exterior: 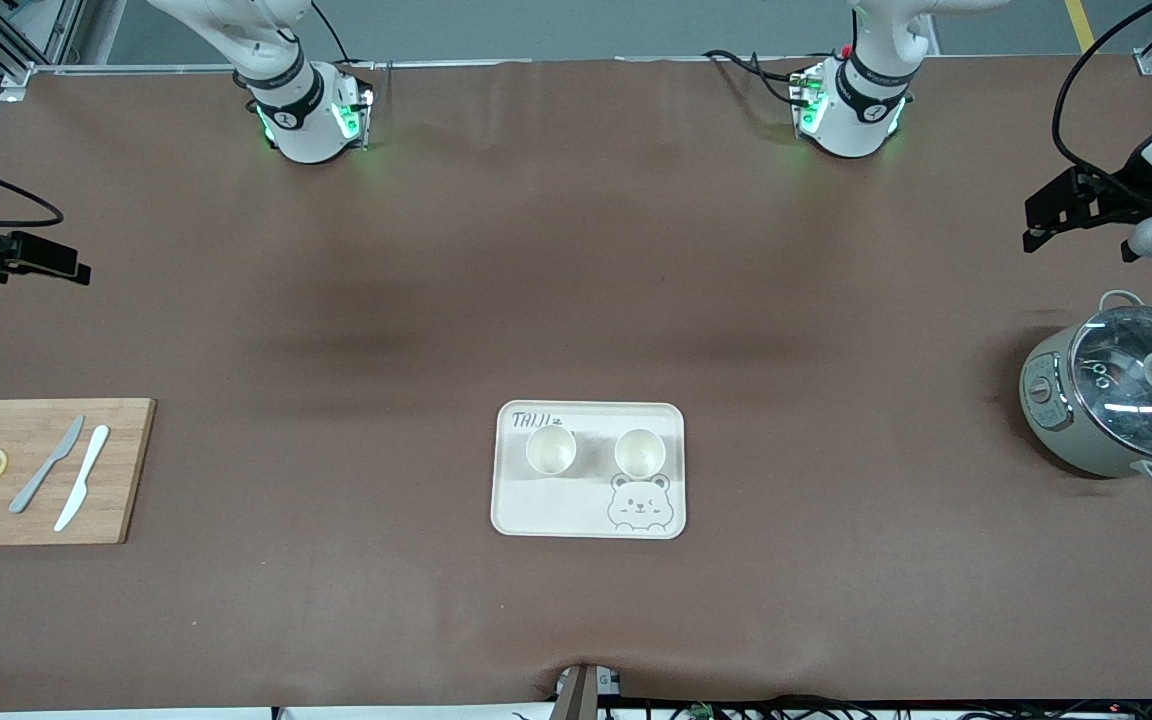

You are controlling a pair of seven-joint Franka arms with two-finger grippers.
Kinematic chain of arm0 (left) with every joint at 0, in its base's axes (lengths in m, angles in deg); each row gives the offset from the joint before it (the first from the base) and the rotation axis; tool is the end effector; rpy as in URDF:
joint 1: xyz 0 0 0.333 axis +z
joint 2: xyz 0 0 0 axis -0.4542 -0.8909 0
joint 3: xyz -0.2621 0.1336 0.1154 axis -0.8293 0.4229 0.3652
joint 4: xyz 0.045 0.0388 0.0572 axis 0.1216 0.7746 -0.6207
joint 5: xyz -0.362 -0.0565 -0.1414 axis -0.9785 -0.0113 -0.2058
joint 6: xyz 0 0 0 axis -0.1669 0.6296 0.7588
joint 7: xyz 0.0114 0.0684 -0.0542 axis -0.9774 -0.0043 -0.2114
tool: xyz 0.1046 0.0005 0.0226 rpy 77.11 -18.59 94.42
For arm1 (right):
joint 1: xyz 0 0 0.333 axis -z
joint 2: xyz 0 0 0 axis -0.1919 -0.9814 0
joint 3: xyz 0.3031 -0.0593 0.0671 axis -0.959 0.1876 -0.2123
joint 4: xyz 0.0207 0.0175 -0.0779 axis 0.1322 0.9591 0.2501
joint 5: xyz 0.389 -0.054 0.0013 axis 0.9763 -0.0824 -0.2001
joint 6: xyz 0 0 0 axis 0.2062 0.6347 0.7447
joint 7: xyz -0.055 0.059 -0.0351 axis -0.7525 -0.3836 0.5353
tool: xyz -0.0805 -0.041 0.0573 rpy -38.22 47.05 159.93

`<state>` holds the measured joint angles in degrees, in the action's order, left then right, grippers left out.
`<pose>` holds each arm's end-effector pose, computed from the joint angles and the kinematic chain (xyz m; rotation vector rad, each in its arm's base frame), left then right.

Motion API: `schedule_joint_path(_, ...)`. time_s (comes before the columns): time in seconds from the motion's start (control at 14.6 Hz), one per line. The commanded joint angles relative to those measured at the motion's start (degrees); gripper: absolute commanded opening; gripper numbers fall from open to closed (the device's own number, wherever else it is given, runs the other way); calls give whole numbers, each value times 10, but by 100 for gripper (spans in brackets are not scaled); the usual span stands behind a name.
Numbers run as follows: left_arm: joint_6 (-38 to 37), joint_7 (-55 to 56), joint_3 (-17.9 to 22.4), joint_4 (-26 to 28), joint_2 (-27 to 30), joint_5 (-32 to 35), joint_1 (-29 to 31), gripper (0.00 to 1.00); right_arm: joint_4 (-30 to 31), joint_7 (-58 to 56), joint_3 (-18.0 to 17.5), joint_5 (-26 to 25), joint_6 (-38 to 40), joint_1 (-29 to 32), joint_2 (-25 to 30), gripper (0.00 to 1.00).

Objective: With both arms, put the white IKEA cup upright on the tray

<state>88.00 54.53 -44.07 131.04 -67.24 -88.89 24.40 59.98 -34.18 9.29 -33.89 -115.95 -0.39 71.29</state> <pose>0.5413 -0.0447 0.6493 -3.1167 0.2289 -0.0210 0.5663 -0.0524 0.5920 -3.0901 0.0750 0.2928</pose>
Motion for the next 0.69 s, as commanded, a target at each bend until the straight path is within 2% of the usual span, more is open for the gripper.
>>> schedule_joint_path(0.0,4,5,-1,8,12,-6,1,100,20,-7,-5,5,-7,7,18,100)
schedule_joint_path(0.62,4,5,0,8,12,-6,1,100,19,-3,-7,5,-11,1,16,100)
